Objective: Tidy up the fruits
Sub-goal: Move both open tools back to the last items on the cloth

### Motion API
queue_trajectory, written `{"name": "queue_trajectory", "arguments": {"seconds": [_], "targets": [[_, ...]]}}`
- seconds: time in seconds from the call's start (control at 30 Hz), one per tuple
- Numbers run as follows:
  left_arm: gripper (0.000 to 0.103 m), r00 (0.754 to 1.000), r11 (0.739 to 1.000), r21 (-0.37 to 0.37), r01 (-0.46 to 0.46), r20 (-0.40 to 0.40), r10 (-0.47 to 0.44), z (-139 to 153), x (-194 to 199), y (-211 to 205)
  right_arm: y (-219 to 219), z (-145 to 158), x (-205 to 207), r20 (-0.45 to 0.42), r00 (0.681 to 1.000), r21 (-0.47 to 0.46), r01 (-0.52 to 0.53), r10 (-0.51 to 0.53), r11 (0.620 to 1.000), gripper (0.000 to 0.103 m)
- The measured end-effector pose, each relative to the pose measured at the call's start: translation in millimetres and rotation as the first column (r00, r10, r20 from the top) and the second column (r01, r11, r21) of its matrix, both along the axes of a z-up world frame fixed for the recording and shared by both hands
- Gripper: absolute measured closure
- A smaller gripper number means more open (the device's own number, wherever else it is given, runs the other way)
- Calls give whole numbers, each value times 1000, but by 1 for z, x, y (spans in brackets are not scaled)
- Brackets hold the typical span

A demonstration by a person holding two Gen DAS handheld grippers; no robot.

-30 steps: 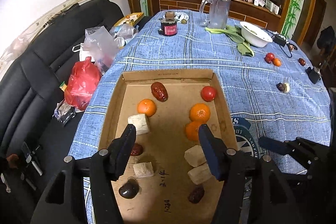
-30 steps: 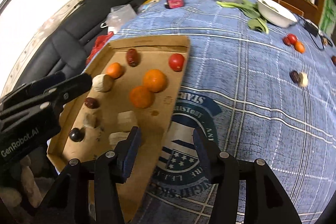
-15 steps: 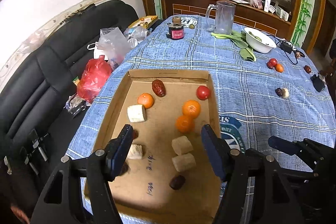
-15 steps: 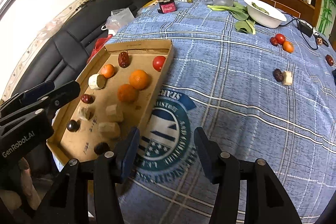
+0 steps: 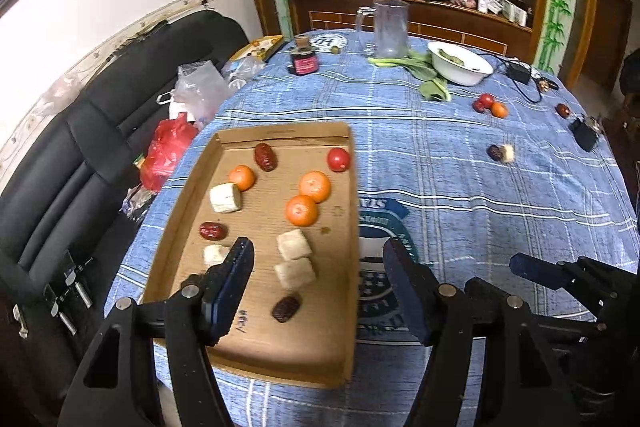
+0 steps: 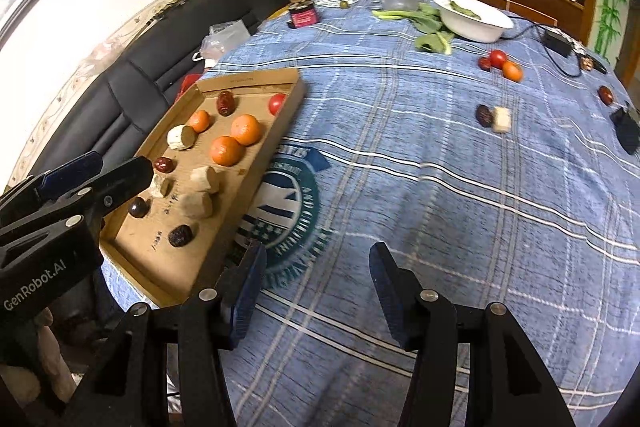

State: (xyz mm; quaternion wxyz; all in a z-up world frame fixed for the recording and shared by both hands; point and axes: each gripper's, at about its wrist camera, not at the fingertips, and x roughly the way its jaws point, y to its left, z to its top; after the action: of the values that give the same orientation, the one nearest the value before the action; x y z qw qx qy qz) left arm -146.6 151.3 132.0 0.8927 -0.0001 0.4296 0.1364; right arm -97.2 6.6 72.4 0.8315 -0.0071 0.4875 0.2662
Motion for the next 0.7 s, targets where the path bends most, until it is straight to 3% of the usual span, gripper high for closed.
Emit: {"name": "queue_trajectory", "arguments": {"seconds": [0.47,0.7], "targets": [[36,996,996,-27,85,-20,-86,-11,31,-10,-33,-16,23,-50,990,-26,133,-134,991,44],[36,988,986,-100,134,-66,-140,-28,58,-4,-64,-22,70,-36,968,-52,246,-248,968,44]]}}
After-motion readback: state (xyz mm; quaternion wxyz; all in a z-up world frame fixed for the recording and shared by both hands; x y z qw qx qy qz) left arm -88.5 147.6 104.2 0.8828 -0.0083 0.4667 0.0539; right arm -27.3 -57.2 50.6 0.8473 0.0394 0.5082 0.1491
